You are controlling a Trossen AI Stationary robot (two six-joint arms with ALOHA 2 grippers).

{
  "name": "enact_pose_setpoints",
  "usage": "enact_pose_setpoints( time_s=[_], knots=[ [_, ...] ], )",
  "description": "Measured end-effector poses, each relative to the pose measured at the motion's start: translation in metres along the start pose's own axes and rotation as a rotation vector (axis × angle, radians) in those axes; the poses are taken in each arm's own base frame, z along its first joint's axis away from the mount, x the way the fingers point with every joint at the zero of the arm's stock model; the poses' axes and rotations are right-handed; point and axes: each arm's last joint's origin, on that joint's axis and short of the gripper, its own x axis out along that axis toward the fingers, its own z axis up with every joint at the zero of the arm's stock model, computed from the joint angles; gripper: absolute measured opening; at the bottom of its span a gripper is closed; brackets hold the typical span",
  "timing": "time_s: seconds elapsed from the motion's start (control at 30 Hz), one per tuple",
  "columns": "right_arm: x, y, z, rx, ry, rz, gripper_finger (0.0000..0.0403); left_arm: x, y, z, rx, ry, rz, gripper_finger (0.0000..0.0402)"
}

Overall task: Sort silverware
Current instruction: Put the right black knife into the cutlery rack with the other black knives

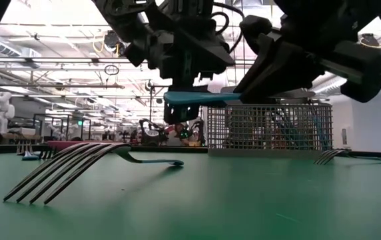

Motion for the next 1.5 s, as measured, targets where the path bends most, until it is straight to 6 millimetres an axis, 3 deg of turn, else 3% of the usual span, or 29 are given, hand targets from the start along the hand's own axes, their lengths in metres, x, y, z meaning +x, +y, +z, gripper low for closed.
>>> enact_pose_setpoints(
  time_s=[0.33,0.47,0.67,0.83,1.0,1.13,1.23,1.37,1.5],
  knots=[
    [0.002,-0.004,-0.001,-0.001,0.000,-0.011,0.0000,0.003,0.000,-0.002,0.040,-0.007,0.016,0.0211],
    [0.002,-0.004,0.000,-0.001,-0.005,-0.012,0.0000,0.003,0.001,-0.001,0.062,-0.026,0.043,0.0153],
    [0.001,-0.005,0.001,-0.001,-0.012,-0.014,0.0000,0.003,0.003,-0.001,0.094,-0.035,0.078,0.0021],
    [0.001,-0.005,0.001,-0.011,-0.009,-0.022,0.0015,0.003,0.004,-0.002,0.094,-0.037,0.090,0.0015],
    [-0.002,-0.007,0.002,-0.003,-0.021,-0.026,0.0067,0.002,0.004,0.000,0.106,-0.049,0.087,0.0015],
    [-0.022,-0.020,0.015,0.039,-0.069,-0.043,0.0112,-0.005,0.006,0.007,0.106,-0.064,0.072,0.0015],
    [-0.052,-0.036,0.025,0.111,-0.125,-0.056,0.0136,-0.016,0.009,0.014,0.116,-0.081,0.079,0.0015],
    [-0.094,-0.050,0.018,0.226,-0.122,-0.026,0.0150,-0.045,-0.010,0.027,0.241,-0.181,0.077,0.0015],
    [-0.130,-0.057,0.004,0.369,-0.141,-0.009,0.0147,-0.079,-0.035,0.029,0.416,-0.280,0.193,0.0015]
  ],
)
